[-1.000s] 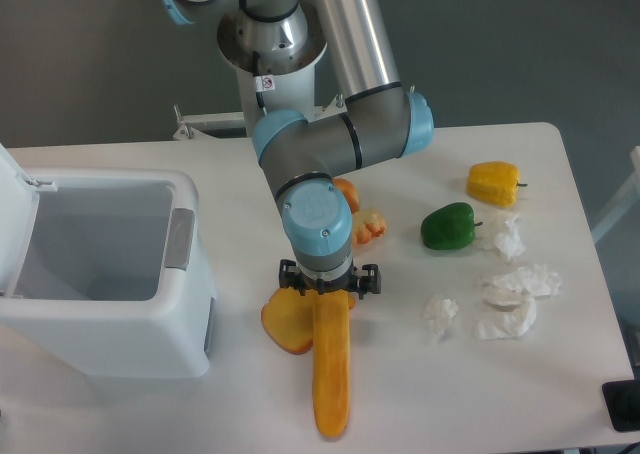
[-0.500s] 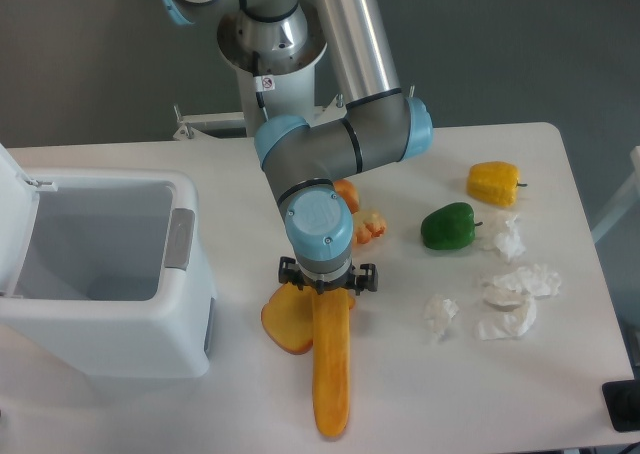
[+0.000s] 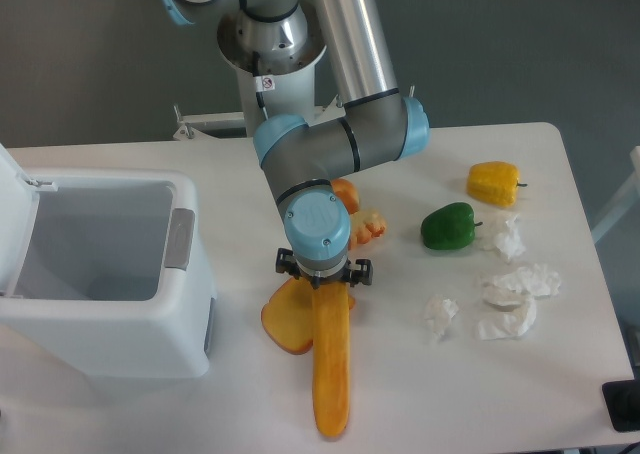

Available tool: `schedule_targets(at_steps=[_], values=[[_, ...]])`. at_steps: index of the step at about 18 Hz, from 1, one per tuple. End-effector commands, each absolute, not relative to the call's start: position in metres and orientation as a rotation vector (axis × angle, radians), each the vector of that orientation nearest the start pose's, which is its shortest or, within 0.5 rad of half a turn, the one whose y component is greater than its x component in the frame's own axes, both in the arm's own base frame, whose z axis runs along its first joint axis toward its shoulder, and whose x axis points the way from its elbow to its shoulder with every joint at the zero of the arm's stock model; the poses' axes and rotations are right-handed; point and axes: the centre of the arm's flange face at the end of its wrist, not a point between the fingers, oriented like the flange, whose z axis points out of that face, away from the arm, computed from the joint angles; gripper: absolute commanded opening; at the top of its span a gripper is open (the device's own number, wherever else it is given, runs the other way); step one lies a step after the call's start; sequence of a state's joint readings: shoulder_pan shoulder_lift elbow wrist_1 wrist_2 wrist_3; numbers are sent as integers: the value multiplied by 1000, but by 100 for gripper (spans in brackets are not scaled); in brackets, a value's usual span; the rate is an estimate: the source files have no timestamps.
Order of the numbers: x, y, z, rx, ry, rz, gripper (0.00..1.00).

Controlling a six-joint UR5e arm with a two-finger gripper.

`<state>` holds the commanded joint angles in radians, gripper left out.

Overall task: Place the long bread in the trash can
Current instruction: 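Close the gripper on the bread end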

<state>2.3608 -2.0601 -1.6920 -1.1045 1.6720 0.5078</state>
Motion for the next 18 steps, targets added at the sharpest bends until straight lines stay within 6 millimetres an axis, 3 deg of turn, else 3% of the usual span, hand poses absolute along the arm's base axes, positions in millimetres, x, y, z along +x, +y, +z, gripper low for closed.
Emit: schedule_targets(at_steps=[2,4,9,13,15,18], values=[[-342,513,199,-3291,-452,-13,96],[-342,512,198,-3297,-452,-21,83],[-345,508,196,-3303,-452,-25,80],[-348,510,200,-3295,-455,-19,55],[-347,509,201,-3301,-455,-27,36],[-346,508,200,-3322,-437,-51,28]])
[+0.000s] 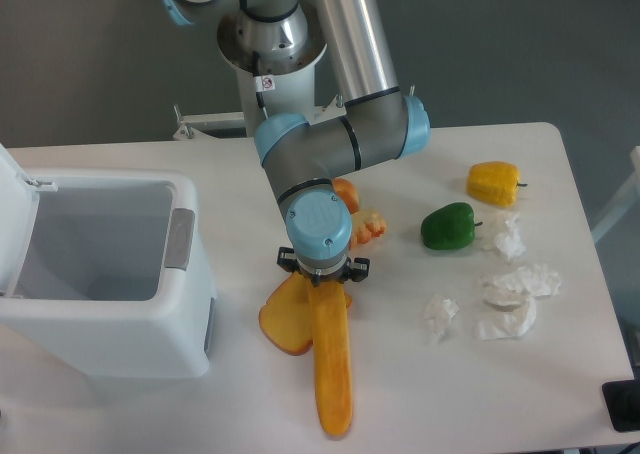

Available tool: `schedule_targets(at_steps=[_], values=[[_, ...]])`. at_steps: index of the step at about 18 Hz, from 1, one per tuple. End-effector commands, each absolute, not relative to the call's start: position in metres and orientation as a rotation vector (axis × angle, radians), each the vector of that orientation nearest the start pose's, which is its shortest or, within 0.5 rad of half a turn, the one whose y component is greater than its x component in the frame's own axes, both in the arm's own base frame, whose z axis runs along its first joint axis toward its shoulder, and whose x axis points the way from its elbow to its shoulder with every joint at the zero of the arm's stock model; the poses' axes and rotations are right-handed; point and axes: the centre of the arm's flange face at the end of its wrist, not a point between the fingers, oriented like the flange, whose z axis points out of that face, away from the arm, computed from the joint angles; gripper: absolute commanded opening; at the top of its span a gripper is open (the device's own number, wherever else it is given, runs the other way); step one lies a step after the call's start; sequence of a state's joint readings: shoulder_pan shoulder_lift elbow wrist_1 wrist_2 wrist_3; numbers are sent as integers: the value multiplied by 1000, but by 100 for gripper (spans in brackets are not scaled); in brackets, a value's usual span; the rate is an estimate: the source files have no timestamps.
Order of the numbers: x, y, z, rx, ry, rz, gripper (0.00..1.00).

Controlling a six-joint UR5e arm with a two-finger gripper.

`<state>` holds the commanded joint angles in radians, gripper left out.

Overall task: Place the long bread in the trash can
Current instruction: 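Close the gripper on the bread end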

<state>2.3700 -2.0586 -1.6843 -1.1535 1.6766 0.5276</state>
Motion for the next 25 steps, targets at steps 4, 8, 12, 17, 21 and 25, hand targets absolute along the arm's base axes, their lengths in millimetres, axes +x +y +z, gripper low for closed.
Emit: schedule_targets(at_steps=[4,8,12,17,21,25], values=[[-347,503,204,-3340,-373,-79,8],[-352,500,217,-3324,-386,-64,1],[-360,510,268,-3358,-273,-98,1],[-367,513,341,-3286,-223,-5,1],[-368,508,395,-3220,-115,89,1],[-364,500,437,-3147,-90,141,1]])
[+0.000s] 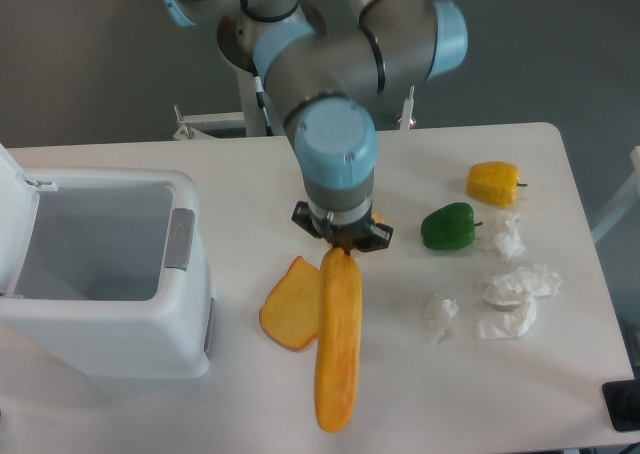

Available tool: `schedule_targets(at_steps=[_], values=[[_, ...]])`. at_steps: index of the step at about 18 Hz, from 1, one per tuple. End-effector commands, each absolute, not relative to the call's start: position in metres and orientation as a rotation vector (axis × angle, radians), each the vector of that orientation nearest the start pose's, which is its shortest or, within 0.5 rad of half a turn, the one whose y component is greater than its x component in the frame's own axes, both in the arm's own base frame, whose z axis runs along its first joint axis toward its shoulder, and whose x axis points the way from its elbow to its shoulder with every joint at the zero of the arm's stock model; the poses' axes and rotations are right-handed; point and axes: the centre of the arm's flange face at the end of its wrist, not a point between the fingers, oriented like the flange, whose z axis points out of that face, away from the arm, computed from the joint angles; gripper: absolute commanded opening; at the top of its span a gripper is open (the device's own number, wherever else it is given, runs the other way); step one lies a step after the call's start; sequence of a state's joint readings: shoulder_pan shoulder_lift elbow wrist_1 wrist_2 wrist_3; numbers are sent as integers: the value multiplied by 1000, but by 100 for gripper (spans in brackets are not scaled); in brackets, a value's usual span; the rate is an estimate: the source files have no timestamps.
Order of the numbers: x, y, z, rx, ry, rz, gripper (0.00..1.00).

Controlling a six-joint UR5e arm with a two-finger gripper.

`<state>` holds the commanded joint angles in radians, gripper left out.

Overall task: Place the long bread in the trash can
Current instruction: 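Close the gripper on the bread end, then lift the long bread by its end so it hangs upright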

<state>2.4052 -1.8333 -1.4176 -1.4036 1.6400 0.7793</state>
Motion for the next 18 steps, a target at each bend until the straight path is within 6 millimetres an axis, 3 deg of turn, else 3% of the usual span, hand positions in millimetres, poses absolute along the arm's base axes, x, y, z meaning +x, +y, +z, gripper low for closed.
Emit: schedule_targets(at_steps=[2,7,9,11,18], values=[[-368,497,445,-3079,-103,72,1],[-385,451,496,-2985,-26,120,1],[-388,436,505,-2926,-2,82,1],[-381,424,501,-2920,1,61,0],[-378,424,496,-2912,2,42,0]])
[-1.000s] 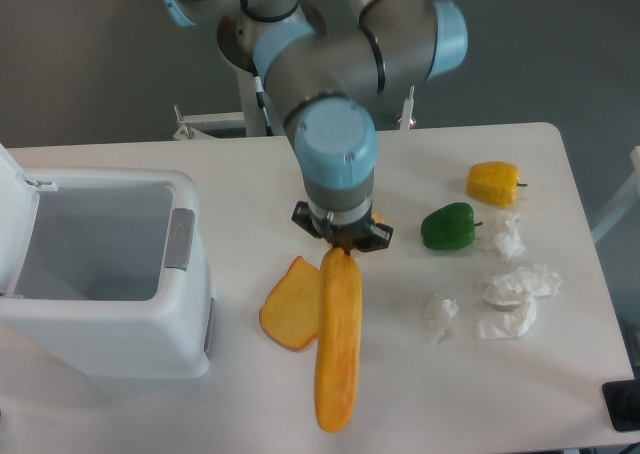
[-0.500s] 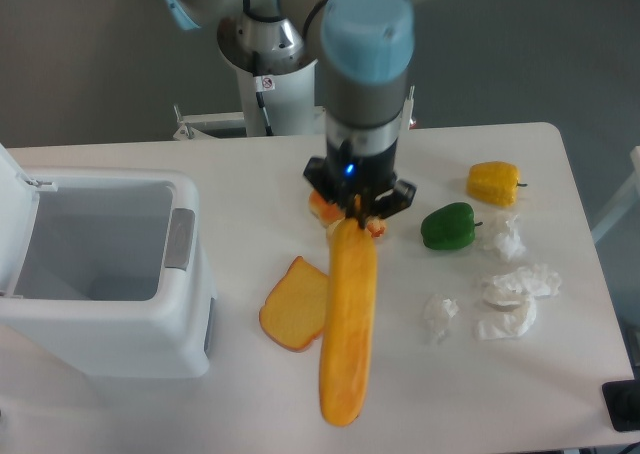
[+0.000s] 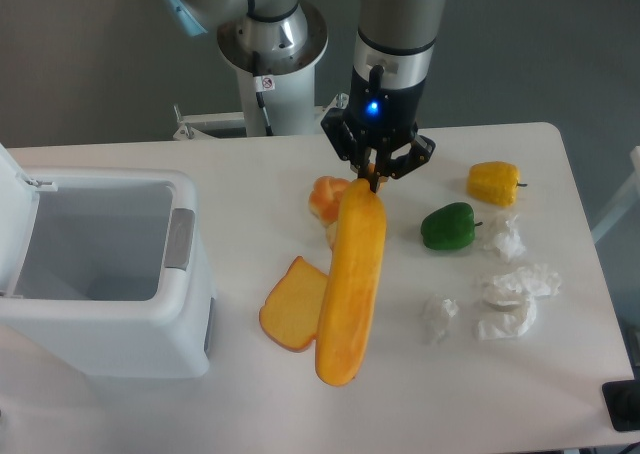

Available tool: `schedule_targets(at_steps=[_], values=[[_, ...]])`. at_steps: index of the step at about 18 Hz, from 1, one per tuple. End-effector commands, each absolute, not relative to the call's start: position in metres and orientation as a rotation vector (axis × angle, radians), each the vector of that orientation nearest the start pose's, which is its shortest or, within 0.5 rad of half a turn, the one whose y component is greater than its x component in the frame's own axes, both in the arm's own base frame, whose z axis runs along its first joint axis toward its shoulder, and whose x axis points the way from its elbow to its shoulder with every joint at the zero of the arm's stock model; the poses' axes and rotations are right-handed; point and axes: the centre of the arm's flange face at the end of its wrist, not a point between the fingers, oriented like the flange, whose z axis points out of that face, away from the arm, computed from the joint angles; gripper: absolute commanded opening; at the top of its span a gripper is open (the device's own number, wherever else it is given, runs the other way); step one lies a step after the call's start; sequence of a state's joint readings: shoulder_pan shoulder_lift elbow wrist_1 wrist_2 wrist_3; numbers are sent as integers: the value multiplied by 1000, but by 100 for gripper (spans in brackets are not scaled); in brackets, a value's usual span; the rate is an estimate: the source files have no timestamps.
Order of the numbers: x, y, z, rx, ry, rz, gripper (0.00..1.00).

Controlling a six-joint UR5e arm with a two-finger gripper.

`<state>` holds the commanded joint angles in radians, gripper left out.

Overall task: Place the long bread in the trash can
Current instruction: 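Lift the long bread by its end so it hangs upright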

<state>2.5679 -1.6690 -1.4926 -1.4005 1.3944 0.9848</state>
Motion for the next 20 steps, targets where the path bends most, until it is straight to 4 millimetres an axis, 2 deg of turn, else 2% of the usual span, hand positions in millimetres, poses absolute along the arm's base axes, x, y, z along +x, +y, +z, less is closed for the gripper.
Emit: schedule_targets(at_steps=[10,19,20], values=[[-375,426,495,-2915,6,44,1],[-373,424,500,-2919,1,52,1],[-370,423,506,-2911,2,64,1]])
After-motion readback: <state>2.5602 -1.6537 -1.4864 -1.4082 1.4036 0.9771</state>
